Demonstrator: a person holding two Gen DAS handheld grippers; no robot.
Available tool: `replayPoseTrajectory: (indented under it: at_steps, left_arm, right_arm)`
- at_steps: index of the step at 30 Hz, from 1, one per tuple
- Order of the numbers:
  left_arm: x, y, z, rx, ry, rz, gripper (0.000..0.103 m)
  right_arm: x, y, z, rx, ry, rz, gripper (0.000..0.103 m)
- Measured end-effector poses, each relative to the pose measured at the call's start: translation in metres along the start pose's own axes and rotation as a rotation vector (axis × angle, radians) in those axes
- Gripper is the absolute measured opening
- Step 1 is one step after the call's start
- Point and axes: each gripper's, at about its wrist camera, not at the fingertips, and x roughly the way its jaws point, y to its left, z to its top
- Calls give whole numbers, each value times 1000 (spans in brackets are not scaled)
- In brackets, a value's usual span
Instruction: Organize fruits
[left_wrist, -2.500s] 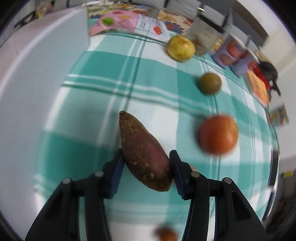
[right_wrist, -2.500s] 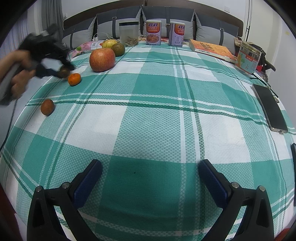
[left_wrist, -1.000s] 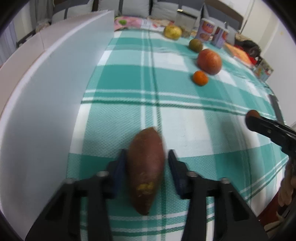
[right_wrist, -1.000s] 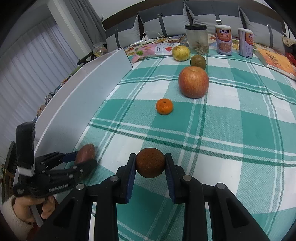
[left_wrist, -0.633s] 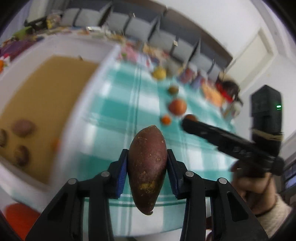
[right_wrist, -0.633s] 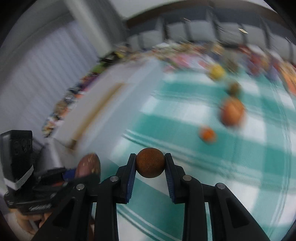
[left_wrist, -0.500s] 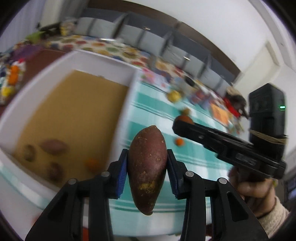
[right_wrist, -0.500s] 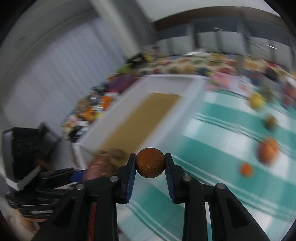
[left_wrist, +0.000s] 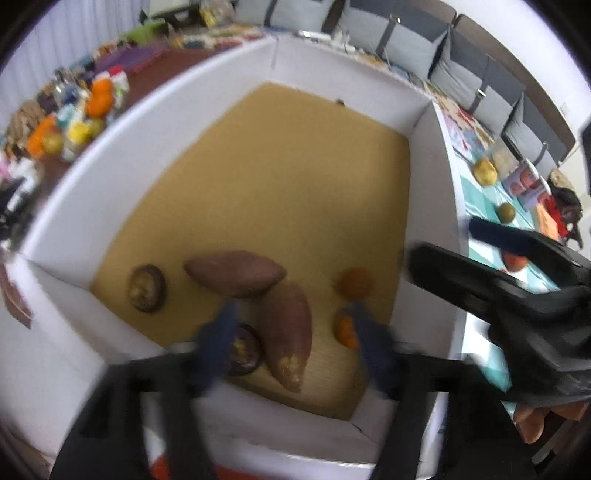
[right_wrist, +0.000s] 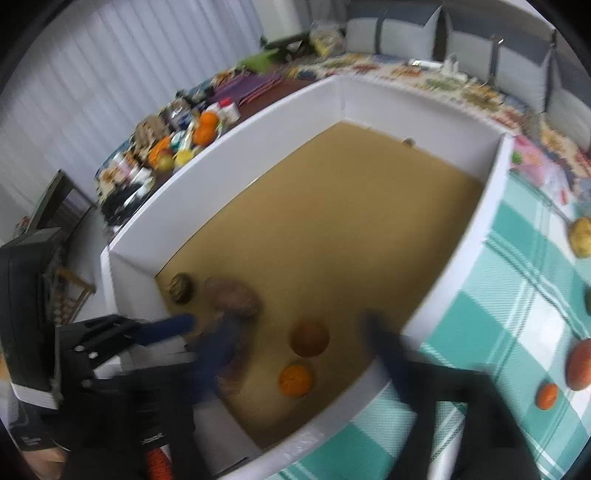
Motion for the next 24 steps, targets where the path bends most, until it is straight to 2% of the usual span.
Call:
replayPoseTrajectory:
  at_steps: [1, 4, 7, 11, 13, 15, 18, 21, 24]
  left_arm:
    - [-5, -5, -1, 0, -32, 9, 82]
    - [-27, -18, -4, 4, -95, -33, 82]
    - [-55, -58, -16, 72, -186, -83, 86]
    - [-69, -122, -45, 171, -235, -222, 91]
    - [-56, -156, -63, 215, -211, -281, 91]
    - [-30, -194, -80, 275, -145, -304, 91]
    - [17, -237, -105, 343, -66, -313, 91]
    - [51, -269, -109, 360, -62, -265, 91]
    - [73, -284, -105, 344, -80, -223, 91]
  right_arm:
    - [-8, -2, -1, -3, -27, -14, 102]
    - [-50, -22, -20, 13, -149, -55, 102]
    - [-93, -60, -65, 45, -243, -130, 103]
    - [-121, -119, -143, 55, -231, -292, 103]
    - [-126, -163, -202, 87, -174, -403, 103]
    - [-126, -202, -248, 145, -100, -475, 103]
    - [-136, -247, -294, 253, -83, -550, 103]
    - [-146, -270, -311, 341, -105, -577, 103]
    - [-151, -286, -311, 392, -126, -566, 103]
